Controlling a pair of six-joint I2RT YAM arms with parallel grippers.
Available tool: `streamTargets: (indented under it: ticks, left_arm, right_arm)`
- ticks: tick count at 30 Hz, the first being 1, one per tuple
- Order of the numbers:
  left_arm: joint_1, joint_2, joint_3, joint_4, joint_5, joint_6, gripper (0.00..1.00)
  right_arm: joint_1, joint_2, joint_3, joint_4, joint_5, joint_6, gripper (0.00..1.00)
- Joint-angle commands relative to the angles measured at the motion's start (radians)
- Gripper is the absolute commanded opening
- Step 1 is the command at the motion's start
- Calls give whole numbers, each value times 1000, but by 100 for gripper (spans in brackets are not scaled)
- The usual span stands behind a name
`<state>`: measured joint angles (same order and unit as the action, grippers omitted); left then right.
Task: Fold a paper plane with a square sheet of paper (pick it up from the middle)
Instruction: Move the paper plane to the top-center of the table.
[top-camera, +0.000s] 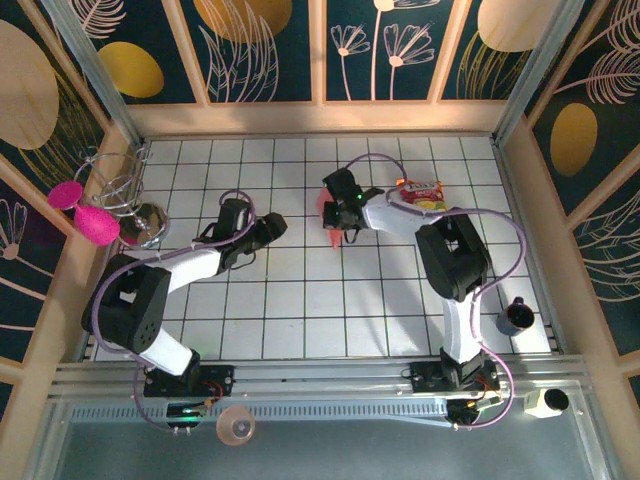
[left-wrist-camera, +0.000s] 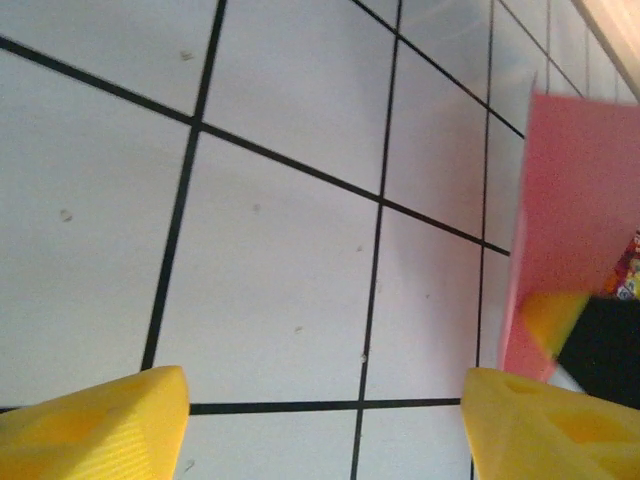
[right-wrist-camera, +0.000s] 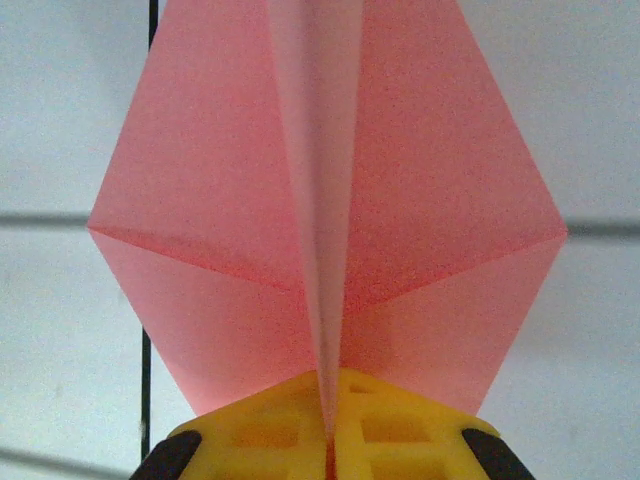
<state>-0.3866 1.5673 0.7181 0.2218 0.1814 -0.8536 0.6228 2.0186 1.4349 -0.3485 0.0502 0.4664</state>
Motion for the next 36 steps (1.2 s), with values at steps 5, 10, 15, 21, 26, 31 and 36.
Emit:
streamTargets:
  ticks: [5,10,15,21,26,31,36]
  left_arm:
    - [4,-45,-16,-79,-67,46,86]
    - [3,-52,-16,-90,-80,56,93]
    - [3,-44,-14,-97,-76,58,96]
    - [3,-42,-14,-99,-74,60,98]
    - [3,-43,-20,-96,-72,58,99]
    - [3,-55,-27,-102,-83,61,99]
    - [4,-59,-27,-106,-91,62,99]
  right_arm:
    - [-50,140,188,-89,-5,-142,11]
    - [-69,202,269,-142,9,-135,27]
    - [-66,232,283,-156,15,-130,30]
    - [-60,260,285,-163,59,-130,34]
    - [-58,289,260,-140,87,-135,38]
    - [-60,323,235,-124,131,-136,45]
    - [-61,354,248,-130,182,-143,46]
